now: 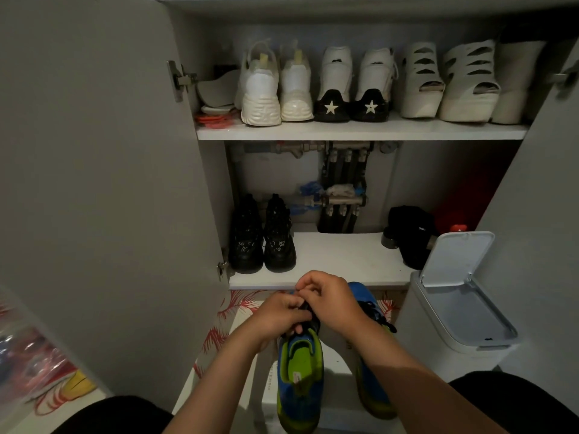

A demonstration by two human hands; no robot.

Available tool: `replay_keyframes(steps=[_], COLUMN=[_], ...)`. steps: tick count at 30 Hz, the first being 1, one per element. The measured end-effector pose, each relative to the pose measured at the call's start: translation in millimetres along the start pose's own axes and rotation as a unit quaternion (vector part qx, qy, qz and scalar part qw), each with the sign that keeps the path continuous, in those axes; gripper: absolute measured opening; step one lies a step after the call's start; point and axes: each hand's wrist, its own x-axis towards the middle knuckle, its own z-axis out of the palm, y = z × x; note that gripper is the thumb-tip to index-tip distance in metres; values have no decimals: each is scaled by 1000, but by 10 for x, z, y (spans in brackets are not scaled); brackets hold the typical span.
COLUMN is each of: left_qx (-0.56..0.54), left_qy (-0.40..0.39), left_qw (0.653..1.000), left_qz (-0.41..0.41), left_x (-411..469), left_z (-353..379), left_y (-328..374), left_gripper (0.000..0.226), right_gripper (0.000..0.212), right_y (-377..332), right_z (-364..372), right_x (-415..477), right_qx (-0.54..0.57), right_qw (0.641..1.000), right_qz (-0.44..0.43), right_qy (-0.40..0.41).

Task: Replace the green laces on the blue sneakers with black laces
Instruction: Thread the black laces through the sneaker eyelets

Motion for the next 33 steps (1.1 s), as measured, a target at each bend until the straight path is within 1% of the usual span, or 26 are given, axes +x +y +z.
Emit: replay_keyframes(steps=[2,4,6,7,9,11,12,15,17,18,20,21,23,24,25,26,28,29,30,31,32,33], left_qx=[44,119,187,202,187,110,58,-83,-127,-141,-153,-153,-185,-234,-308,-404,-569,-603,-602,-573,-522,-457], left_qy=[17,80,167,200,236,223,196,84,15,-4,-13,-13,10,36,64,88,120,137,153,169,183,189], left_qw=[999,989,965,954,945,960,971,990,989,988,985,985,978,967,946,908,812,785,783,802,833,869], left_qz=[5,37,77,96,131,131,121,82,68,66,73,82,94,89,82,73,57,46,28,7,-12,-24], left_x=[18,50,59,61,73,66,58,-1,-40,-57,-73,-77,-75,-66,-51,-36,-16,-5,-4,-11,-13,-17], left_z=[-13,-22,-24,-21,-14,-15,-14,-23,-36,-43,-53,-49,-21,-14,-15,-34,-133,-202,-266,-322,-363,-385], left_y=[-30,-46,-50,-60,-96,-118,-125,-118,-117,-114,-115,-112,-88,-67,-54,-47,-81,-121,-166,-223,-283,-343], left_gripper=[11,22,27,27,26,25,26,29,41,48,58,56,35,26,27,32,36,34,31,29,26,24], right_gripper=[20,21,22,22,24,25,27,30,22,19,17,16,13,13,15,18,29,34,38,40,41,40], right_y=[14,24,8,-11,-59,-135,-151,-150,-127,-108,-68,-47,-30,-31,-29,-29,-5,29,74,126,177,226], right_z=[19,22,-5,-27,-74,-114,-134,-169,-190,-197,-193,-181,-161,-153,-147,-150,-193,-229,-266,-300,-328,-347], right_x=[7,31,54,65,78,63,62,49,45,45,42,42,40,41,43,44,36,24,6,-17,-38,-56], right_qx=[-50,-93,-94,-82,-26,83,112,139,165,171,170,168,171,170,162,145,67,1,-75,-150,-213,-253], right_qw=[999,995,993,990,981,960,952,946,942,941,942,944,945,945,947,952,965,969,968,961,949,939], right_qz=[-10,1,49,82,162,227,234,223,233,237,239,239,241,241,242,242,232,218,200,181,165,153], right_qy=[-13,-27,-57,-77,-104,-143,-161,-188,-178,-173,-161,-153,-143,-139,-133,-122,-106,-114,-129,-147,-162,-177])
